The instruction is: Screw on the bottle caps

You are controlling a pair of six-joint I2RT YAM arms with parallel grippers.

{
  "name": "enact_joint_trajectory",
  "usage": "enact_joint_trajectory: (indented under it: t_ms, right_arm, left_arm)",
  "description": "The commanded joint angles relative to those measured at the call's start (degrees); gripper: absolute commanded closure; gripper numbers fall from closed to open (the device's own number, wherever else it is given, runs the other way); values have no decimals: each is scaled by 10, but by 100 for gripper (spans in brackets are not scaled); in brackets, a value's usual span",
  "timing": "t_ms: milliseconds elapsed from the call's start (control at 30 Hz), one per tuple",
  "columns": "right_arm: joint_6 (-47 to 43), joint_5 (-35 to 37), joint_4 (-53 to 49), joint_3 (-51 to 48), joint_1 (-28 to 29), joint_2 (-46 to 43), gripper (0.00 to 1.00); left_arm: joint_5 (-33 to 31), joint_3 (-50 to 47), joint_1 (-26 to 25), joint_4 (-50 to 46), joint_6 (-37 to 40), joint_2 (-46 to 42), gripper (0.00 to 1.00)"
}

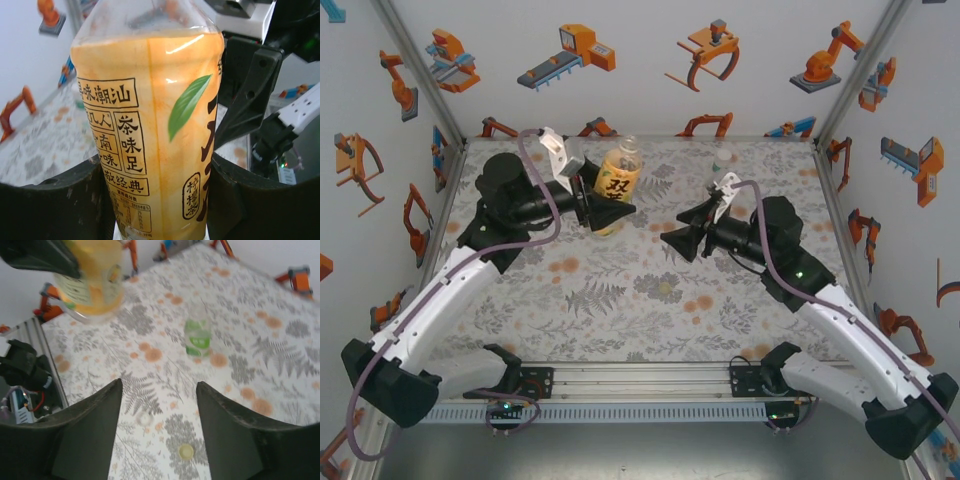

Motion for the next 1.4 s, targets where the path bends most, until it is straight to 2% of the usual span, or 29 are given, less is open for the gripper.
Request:
enact_joint_trajectory:
  t_ms: [0,200,467,633,733,867,967,1133,1367]
  right_arm:
    - [28,87,-75,19,7,24,48]
    - [97,163,-151,37,17,87,53]
    - [174,229,-238,70,52,189,56]
    - [207,234,-246,63,59,239,60]
    - [228,226,-233,51,63,263,62]
    - [245,217,-248,57,67,303,64]
    - [246,231,-248,51,74,311,68]
    - [256,210,-240,47,78,341,64]
    - [256,236,-257,64,88,390,62]
  left_arm:
    - [28,19,43,-128,51,-16,78]
    - [61,3,117,-191,77,-36,90]
    - [62,-52,149,-170,79,-46,100]
    - [51,-94,152,-132,84,-59,100]
    - [23,-126,152,-93,74,-74,100]
    - [-23,-135,152,-97,83,-80,100]
    - [-29,-134,153,-99,84,-72,100]
    - [-20,-130,153,-95,75,-59,100]
    - [-29,-135,151,-97,74,-63,100]
